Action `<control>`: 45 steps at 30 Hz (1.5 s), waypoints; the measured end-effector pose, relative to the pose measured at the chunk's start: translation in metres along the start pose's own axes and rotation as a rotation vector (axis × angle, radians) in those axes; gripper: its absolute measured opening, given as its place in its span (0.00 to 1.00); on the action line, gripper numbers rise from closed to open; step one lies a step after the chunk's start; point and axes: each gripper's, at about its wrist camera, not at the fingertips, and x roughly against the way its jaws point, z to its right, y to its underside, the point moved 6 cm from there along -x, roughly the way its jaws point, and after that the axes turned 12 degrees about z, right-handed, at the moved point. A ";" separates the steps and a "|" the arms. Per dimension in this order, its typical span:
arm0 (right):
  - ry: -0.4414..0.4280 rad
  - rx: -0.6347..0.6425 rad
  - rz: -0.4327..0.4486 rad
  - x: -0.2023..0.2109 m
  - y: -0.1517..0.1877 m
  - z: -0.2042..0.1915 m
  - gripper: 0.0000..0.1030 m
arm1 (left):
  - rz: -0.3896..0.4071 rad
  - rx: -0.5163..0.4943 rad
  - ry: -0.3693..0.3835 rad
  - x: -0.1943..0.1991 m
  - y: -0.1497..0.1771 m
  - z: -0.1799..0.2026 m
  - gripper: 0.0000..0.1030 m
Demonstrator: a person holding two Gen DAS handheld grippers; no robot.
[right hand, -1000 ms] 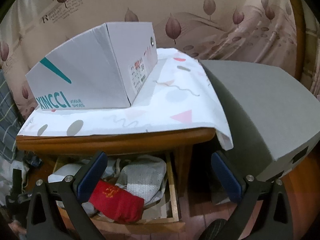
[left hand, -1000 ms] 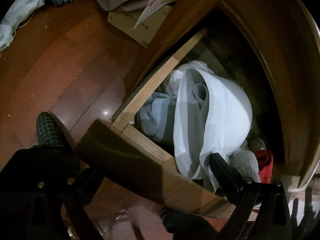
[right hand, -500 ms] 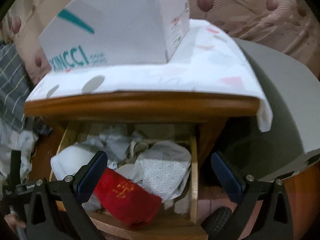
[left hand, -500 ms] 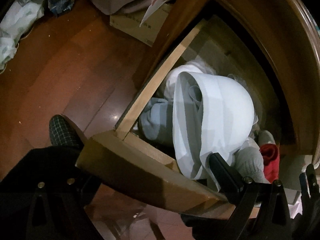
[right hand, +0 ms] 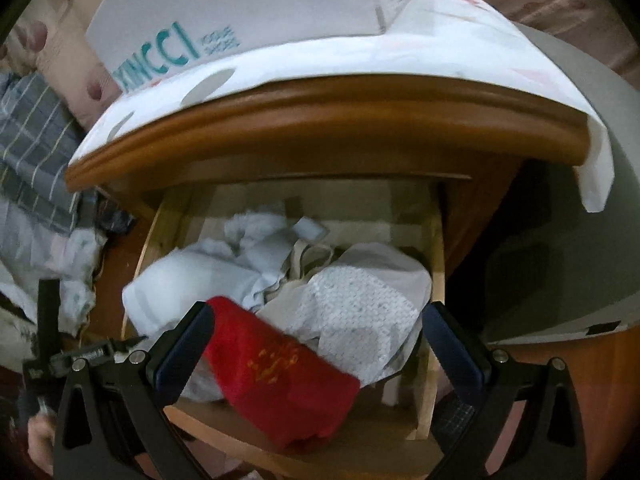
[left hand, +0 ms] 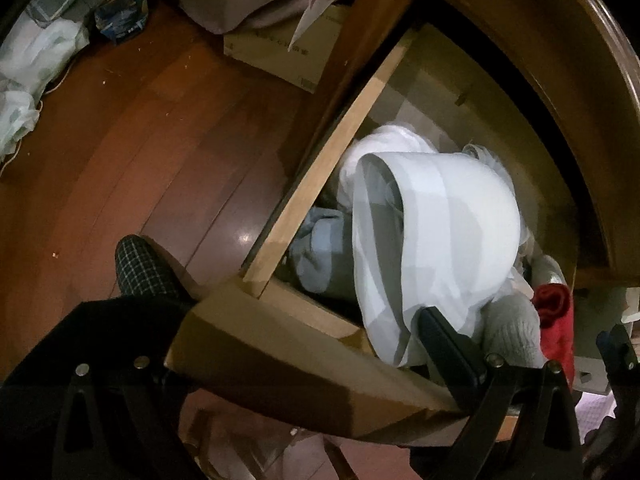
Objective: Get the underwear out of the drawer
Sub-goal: 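Grasp the grey sock with the left tool while the right tool grasps the red sock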
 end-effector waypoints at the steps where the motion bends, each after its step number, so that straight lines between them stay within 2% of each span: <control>1: -0.011 0.017 -0.010 -0.001 0.002 -0.005 1.00 | 0.013 -0.013 -0.012 0.002 -0.001 0.001 0.99; 5: -0.048 0.072 -0.057 -0.008 0.014 -0.018 1.00 | 0.071 -0.084 -0.058 0.014 -0.006 0.007 0.97; 9: -0.050 0.130 -0.096 -0.013 0.025 -0.024 1.00 | 0.115 -0.121 -0.059 0.029 -0.008 0.015 0.97; 15: -0.017 0.190 -0.150 -0.026 0.039 -0.029 1.00 | 0.180 -0.230 -0.045 0.071 -0.005 0.021 0.97; 20: 0.004 0.219 -0.196 -0.039 0.049 -0.031 1.00 | 0.218 -0.433 -0.031 0.093 -0.008 0.043 0.97; 24: 0.019 0.247 -0.217 -0.047 0.054 -0.036 1.00 | 0.228 -0.584 0.019 0.099 -0.007 0.063 0.97; 26: 0.031 0.249 -0.218 -0.050 0.055 -0.037 0.97 | 0.200 -0.640 0.063 0.096 -0.003 0.071 0.97; 30: 0.021 0.222 -0.223 -0.052 0.056 -0.037 0.82 | 0.133 -0.651 0.110 0.084 0.002 0.077 0.97; 37: -0.001 0.211 -0.204 -0.048 0.054 -0.038 0.56 | 0.086 -0.623 0.193 0.086 0.008 0.094 0.97; 40: -0.015 0.150 -0.181 -0.043 0.047 -0.033 0.48 | 0.075 -0.635 0.191 0.082 0.010 0.105 0.97; 45: -0.015 0.087 -0.133 -0.032 0.035 -0.021 0.47 | 0.030 -0.664 0.194 0.071 0.021 0.121 0.97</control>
